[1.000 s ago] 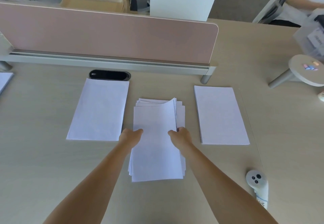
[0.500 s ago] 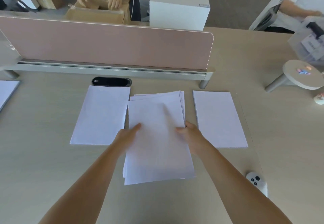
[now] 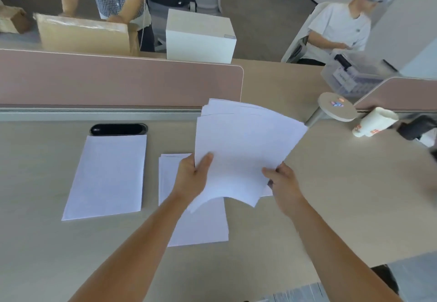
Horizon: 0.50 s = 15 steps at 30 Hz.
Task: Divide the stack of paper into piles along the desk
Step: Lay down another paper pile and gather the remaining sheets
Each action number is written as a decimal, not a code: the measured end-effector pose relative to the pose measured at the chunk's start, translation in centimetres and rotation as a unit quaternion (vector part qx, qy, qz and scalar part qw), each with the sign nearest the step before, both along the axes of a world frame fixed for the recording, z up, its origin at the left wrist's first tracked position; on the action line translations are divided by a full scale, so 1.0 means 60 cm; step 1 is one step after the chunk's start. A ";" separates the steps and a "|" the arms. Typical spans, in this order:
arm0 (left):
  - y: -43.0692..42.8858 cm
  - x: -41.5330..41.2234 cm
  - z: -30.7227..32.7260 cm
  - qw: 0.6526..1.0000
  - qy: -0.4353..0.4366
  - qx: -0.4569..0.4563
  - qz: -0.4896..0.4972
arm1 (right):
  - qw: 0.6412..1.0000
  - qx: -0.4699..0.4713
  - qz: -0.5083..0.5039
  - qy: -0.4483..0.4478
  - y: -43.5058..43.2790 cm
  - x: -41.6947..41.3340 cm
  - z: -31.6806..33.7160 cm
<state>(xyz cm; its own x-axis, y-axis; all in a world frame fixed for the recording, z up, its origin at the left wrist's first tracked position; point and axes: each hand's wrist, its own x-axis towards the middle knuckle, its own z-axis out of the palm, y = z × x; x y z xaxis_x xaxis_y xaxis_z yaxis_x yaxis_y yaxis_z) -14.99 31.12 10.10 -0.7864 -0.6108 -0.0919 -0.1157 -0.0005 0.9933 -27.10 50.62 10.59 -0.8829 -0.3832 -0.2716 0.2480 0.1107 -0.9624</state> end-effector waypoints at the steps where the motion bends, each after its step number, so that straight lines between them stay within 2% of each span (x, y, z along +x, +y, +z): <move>1: 0.016 -0.003 -0.001 1.000 0.000 -0.001 -0.003 | 0.998 -0.029 -0.033 -0.032 0.012 0.000 -0.001; 4: 0.061 -0.011 -0.018 1.000 0.001 -0.013 -0.016 | 0.988 -0.082 -0.104 -0.080 0.041 0.001 -0.004; 9: 0.120 -0.018 -0.044 0.997 -0.039 0.062 -0.008 | 0.991 -0.076 -0.087 -0.072 0.081 -0.011 -0.027; 15: 0.183 -0.019 -0.077 0.987 -0.089 0.112 0.066 | 0.997 -0.058 -0.027 -0.044 0.138 -0.047 -0.087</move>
